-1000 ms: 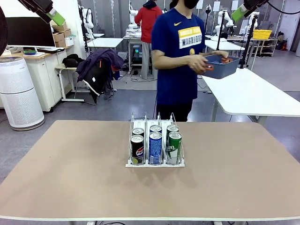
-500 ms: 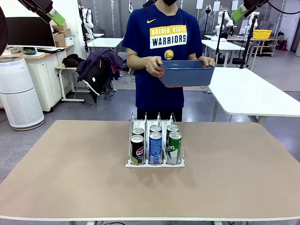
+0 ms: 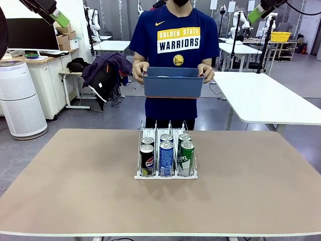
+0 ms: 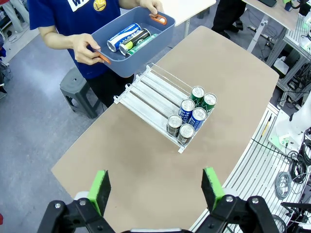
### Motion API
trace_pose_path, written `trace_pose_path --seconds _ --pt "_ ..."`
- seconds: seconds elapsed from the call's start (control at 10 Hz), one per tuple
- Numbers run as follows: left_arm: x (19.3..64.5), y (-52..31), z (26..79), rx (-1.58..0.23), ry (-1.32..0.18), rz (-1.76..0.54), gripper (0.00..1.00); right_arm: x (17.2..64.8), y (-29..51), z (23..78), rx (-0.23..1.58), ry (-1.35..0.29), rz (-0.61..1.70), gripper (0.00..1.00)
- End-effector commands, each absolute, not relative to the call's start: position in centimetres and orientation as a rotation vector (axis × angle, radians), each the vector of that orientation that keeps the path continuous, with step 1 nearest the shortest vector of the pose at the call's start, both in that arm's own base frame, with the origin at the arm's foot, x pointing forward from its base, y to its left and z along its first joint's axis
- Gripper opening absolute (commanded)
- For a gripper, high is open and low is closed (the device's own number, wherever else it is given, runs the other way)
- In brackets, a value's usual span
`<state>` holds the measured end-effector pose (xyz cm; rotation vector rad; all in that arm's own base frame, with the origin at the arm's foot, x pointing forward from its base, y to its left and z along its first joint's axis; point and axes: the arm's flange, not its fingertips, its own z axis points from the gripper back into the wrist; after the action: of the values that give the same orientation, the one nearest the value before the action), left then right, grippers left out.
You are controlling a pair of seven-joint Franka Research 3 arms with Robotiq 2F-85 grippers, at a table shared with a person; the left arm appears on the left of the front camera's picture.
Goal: Fill the beverage cans into the dispenser.
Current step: Pick up the Ionic drink handed by the human.
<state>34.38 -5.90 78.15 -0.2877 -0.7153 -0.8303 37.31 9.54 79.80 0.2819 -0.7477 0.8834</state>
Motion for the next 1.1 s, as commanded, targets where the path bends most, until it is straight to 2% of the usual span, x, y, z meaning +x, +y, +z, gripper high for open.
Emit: trace_pose_path --seconds 0.0,1.0 --pt "34.39 -5.89 78.08 -0.288 -0.714 -0.83 1.0 37.29 9.58 79.82 0.282 -0.748 0.884 1.0" --pt "34.39 -5.89 78.08 -0.288 -0.714 -0.83 1.0 37.29 9.58 79.82 0.282 -0.748 0.884 1.0"
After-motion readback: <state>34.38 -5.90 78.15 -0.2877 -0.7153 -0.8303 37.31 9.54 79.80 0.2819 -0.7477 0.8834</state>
